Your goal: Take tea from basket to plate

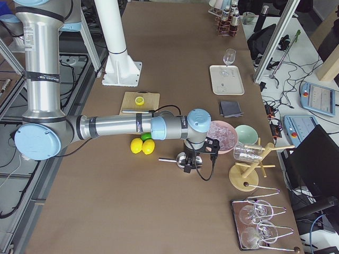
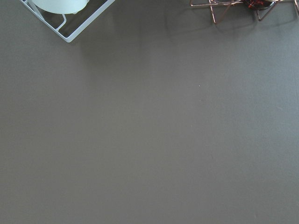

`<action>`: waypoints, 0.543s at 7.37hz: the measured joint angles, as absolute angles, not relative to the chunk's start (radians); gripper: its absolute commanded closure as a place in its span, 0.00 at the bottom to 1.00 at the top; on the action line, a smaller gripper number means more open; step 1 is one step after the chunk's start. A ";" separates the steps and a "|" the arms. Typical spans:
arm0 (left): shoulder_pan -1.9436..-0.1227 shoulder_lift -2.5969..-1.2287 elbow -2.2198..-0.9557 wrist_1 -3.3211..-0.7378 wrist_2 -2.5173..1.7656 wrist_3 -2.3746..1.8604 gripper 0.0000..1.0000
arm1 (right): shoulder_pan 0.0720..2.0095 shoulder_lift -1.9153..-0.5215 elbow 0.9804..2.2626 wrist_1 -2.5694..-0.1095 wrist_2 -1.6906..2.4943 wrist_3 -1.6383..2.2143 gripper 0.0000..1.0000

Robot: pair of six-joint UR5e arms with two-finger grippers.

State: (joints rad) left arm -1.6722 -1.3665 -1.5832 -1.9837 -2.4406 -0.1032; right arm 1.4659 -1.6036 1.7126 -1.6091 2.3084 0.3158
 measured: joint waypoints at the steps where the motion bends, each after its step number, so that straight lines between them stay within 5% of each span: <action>1: -1.673 -1.367 -1.584 -1.984 -2.441 -0.105 0.02 | 1.464 -1.604 1.712 -1.609 2.308 0.314 0.00; 4: -1.674 -1.421 -1.577 -1.978 -2.442 -0.295 0.02 | 1.458 -1.607 1.714 -1.610 2.307 0.309 0.00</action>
